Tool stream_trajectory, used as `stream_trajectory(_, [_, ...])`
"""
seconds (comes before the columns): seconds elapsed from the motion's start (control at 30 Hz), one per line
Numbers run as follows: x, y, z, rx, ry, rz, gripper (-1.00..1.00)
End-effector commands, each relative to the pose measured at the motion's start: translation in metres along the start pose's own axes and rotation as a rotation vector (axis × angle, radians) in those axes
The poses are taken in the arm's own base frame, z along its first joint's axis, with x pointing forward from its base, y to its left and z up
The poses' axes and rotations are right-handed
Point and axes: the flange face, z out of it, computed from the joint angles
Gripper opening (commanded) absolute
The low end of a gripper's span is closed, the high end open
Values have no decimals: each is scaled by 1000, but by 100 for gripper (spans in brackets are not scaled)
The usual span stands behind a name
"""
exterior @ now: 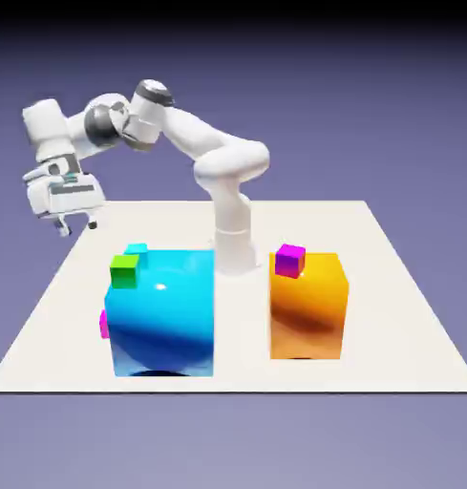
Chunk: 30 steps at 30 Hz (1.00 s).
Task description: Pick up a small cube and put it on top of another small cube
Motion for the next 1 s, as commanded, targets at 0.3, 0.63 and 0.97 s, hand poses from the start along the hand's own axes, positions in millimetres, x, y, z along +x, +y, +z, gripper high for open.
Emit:
stream_trajectory(0.3, [-72,22,164,305,-160,-208,0])
stream_trajectory(0.63, [-44,27,116,203,-171,-203,-100])
stream_trajectory(0.97, [114,-58,-21,-21,-76,-258,-100])
